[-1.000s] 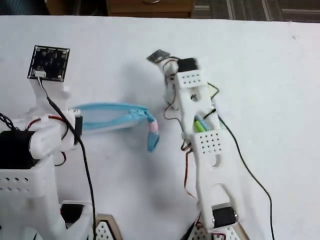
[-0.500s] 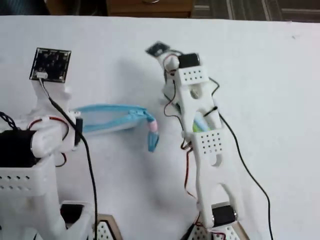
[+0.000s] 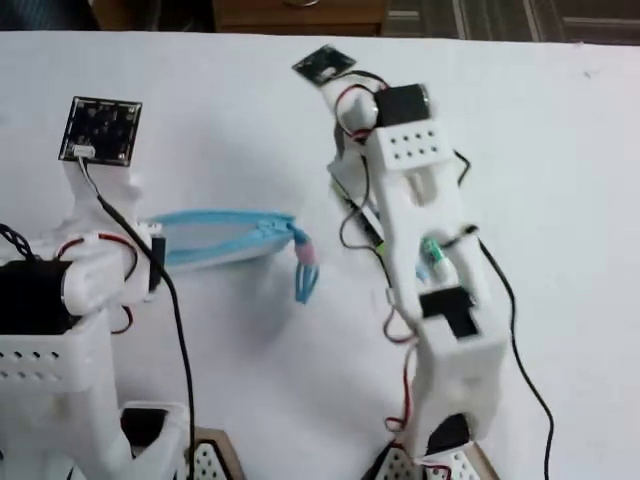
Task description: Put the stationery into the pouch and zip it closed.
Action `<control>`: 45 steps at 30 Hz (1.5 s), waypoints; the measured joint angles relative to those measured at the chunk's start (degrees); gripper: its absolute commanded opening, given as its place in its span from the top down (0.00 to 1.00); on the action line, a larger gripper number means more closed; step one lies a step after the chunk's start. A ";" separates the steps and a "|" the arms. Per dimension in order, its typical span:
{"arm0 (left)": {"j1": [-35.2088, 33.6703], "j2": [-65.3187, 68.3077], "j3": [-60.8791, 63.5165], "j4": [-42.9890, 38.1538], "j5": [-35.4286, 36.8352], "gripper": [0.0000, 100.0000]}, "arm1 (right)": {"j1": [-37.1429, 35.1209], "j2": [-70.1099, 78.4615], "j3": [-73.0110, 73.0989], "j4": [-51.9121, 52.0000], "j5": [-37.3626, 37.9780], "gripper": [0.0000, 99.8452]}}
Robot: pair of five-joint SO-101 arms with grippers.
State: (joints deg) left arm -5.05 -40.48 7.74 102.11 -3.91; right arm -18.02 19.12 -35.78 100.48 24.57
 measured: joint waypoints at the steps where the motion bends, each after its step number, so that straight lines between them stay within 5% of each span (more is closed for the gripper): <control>1: 0.00 0.00 0.00 0.00 0.00 0.98 | 0.09 -2.73 1.41 0.00 -1.76 0.98; 8: 0.00 0.00 0.00 0.00 0.00 0.98 | -0.09 -22.24 9.76 0.00 -16.18 0.98; 17: 0.00 0.00 0.00 0.00 0.00 0.98 | -0.18 -50.81 31.47 -1.23 -18.99 0.98; 27: 0.00 0.00 0.00 0.00 0.00 0.98 | -4.66 -84.31 59.69 -24.35 -41.58 0.98; 32: 0.00 0.00 0.00 0.00 0.00 0.98 | -14.24 -101.98 70.86 -45.63 -42.90 0.98; 37: 0.00 0.00 0.00 0.00 0.00 0.98 | -16.44 -105.58 74.11 -68.40 -35.60 0.98; 45: 0.00 0.00 0.00 0.00 0.00 0.98 | -26.46 -94.15 71.38 -75.87 -32.35 0.98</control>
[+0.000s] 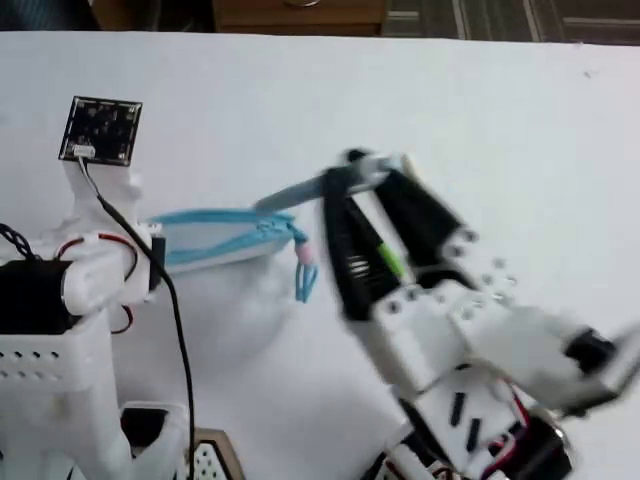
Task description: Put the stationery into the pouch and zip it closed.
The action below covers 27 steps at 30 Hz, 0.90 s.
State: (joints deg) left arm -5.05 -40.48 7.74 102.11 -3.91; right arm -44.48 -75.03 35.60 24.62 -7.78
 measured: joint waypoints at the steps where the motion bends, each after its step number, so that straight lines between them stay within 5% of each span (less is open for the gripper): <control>1: 0.00 0.00 0.00 0.00 0.00 0.98 | -2.11 1.14 0.00 0.00 0.00 0.98; 10: 0.00 0.00 0.00 0.00 0.00 0.98 | -6.24 5.71 5.98 -0.79 0.88 0.98; 18: 0.00 0.00 0.00 0.00 0.00 0.98 | -6.59 5.71 15.38 -9.32 9.49 0.98; 27: 0.00 0.00 0.00 0.00 0.00 0.98 | -6.59 6.07 5.63 -10.46 9.85 0.98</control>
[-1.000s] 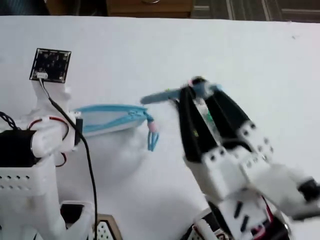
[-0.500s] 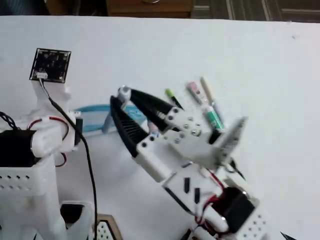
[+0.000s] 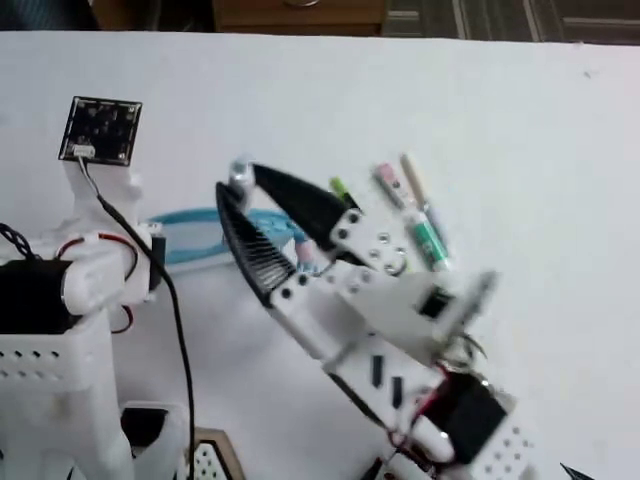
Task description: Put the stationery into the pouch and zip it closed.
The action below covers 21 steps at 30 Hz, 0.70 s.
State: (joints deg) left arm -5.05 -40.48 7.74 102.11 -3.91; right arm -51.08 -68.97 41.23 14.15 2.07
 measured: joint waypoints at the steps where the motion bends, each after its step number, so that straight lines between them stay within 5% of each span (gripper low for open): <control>1: 0.00 0.00 0.00 0.00 0.00 0.98 | 0.00 0.26 -1.67 -0.09 0.18 0.98; 21: 0.00 0.00 0.00 0.00 0.00 0.98 | 0.18 8.09 11.69 -8.62 0.53 0.94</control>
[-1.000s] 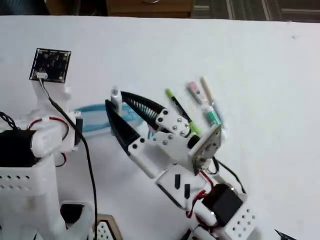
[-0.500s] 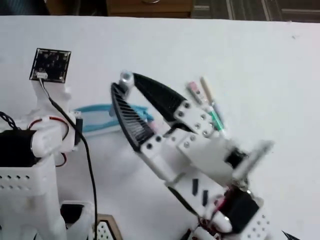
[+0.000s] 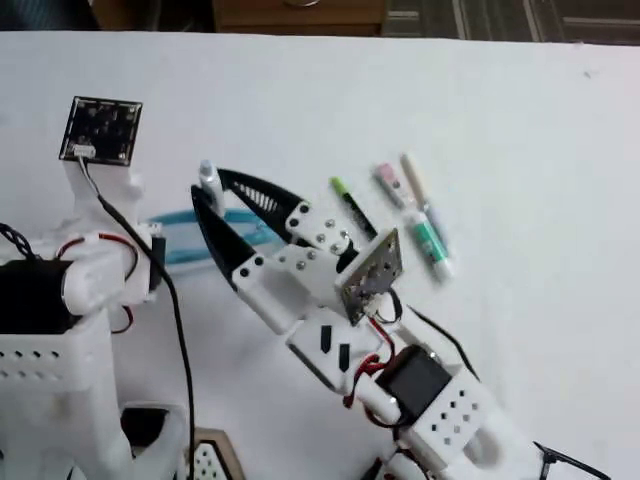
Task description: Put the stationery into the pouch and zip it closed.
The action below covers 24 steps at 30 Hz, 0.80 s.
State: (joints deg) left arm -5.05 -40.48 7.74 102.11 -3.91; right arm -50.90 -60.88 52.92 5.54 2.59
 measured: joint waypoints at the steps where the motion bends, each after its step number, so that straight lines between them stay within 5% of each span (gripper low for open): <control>1: 0.00 0.00 0.00 0.00 0.00 0.98 | 0.00 0.00 0.00 0.00 0.00 0.89; 5: 0.00 0.00 0.00 0.00 0.00 0.98 | -0.18 0.00 -0.09 1.49 0.00 0.64; 7: 0.00 0.00 0.00 0.00 0.00 0.98 | -0.09 0.00 -1.41 5.63 0.00 0.61; 17: 0.00 0.00 0.35 0.00 0.00 0.98 | 2.29 0.00 -13.80 23.30 0.00 0.78; 21: 0.00 0.00 0.35 0.00 0.00 0.98 | 7.21 0.26 -20.04 32.62 0.00 0.94; 24: 0.00 0.00 0.35 0.00 0.00 0.98 | 14.77 0.62 -21.36 38.86 1.41 0.95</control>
State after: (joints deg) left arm -5.05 -40.48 8.09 102.11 -3.91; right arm -36.13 -60.26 31.56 44.40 4.00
